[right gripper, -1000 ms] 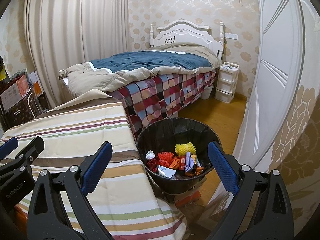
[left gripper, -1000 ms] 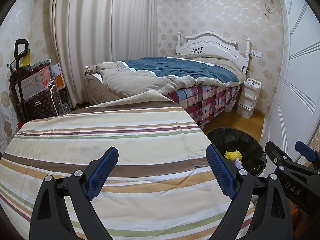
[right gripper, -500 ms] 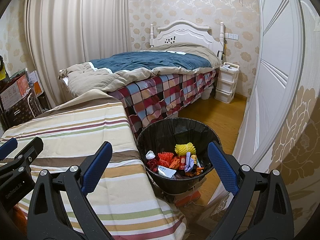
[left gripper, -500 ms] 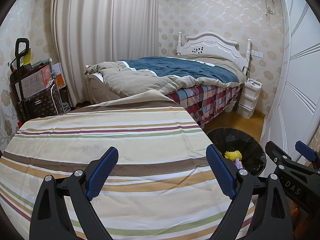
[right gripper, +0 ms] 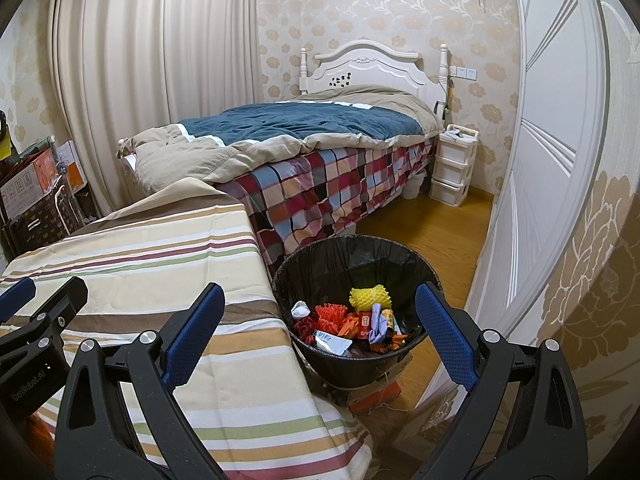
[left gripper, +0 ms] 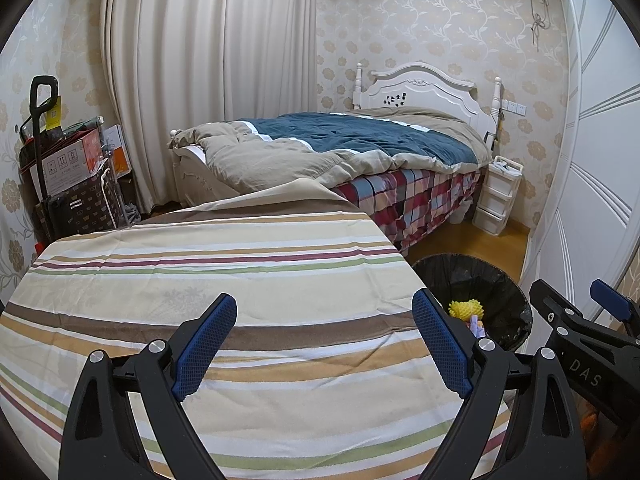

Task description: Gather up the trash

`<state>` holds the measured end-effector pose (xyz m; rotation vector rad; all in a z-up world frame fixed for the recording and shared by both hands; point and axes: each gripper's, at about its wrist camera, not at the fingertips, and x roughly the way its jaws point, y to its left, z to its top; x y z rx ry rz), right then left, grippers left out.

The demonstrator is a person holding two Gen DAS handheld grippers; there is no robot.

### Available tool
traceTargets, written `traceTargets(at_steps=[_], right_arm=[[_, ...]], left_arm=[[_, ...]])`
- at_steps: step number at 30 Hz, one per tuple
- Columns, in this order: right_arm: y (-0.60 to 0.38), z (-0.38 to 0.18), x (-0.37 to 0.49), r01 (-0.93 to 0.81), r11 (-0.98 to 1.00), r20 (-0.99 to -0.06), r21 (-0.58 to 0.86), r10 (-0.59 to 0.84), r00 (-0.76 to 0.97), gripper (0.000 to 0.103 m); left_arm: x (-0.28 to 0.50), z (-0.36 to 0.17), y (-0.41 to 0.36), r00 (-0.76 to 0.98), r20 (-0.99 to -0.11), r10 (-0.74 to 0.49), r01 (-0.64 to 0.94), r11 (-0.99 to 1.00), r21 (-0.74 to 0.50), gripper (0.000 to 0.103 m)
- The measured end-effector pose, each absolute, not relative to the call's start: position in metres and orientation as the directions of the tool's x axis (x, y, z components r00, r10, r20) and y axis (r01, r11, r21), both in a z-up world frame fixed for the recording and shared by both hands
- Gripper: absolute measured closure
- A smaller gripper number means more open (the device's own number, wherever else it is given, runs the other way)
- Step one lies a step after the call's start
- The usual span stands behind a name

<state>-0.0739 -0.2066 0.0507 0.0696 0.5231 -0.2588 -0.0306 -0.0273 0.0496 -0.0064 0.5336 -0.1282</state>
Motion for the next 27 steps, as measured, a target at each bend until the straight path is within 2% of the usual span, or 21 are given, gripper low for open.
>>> traceTargets(at_steps=[27], right_arm=[[-0.2044,0.0504,-0.0732,0.262,0.965,-0.504,-0.001,-0.227,0.834,0.009]], left_arm=[[-0.0332,0.0484,-0.0302,0.850,-0.508,-0.135,0.128,0.991,-0.050,0.014]])
